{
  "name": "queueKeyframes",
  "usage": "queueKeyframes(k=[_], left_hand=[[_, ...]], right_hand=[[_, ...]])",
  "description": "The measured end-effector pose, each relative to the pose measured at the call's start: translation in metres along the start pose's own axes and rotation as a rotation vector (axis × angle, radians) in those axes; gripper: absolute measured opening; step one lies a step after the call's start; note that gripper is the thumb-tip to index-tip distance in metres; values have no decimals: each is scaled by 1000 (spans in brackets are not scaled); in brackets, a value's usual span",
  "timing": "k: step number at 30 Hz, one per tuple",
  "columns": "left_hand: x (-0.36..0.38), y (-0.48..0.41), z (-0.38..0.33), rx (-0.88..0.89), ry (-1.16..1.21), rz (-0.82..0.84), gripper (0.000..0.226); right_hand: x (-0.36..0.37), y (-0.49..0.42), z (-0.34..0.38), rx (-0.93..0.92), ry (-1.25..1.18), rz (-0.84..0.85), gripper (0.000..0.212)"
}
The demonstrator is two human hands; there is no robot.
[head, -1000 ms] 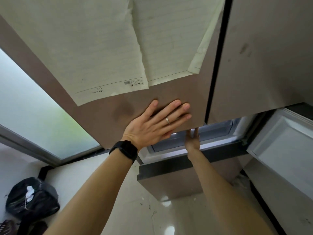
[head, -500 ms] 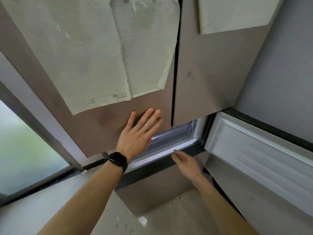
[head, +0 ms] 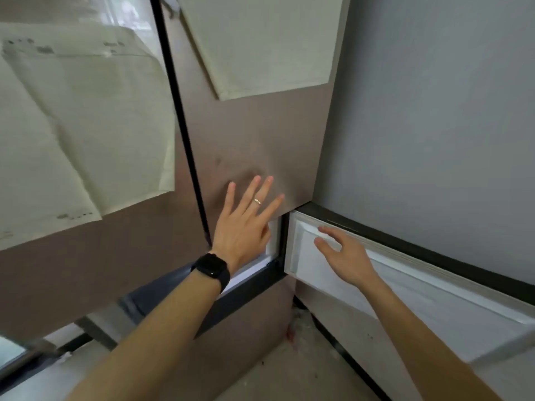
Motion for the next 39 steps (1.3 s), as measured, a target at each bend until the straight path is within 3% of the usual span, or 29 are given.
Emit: queueKeyframes(k=[6,14,19,26,31,39], left_hand=[[30,-41,-4,-10,-93,-27,83],[52,-38,-5,42,-280,-160,72],[55,-39,-5,36,-309,-128,72],[41,-31,-7,18,-158,-15,84],[35,22,10,62,-60,81,88],[-2,114,70,-105,-17,138,79]], right_hand=[[-58,-53,-36,-11,150,-23,48],[-55,-64,-108,131,652,75,64],[-50,-60,-103,171,668,53,64],[-35,-31,-89,206,639,122,74],[-11,-2,-62,230,630,173,76],[26,43,-30,173,512,257,88]])
Point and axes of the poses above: each hand's wrist, its own y-axis away from the middle knuckle, its own x-axis out of the palm, z = x × y, the point moved 7 cm from there along -y, towards the middle knuckle, and after that the axes turned 9 degrees about -x, right-handed, at the moved point
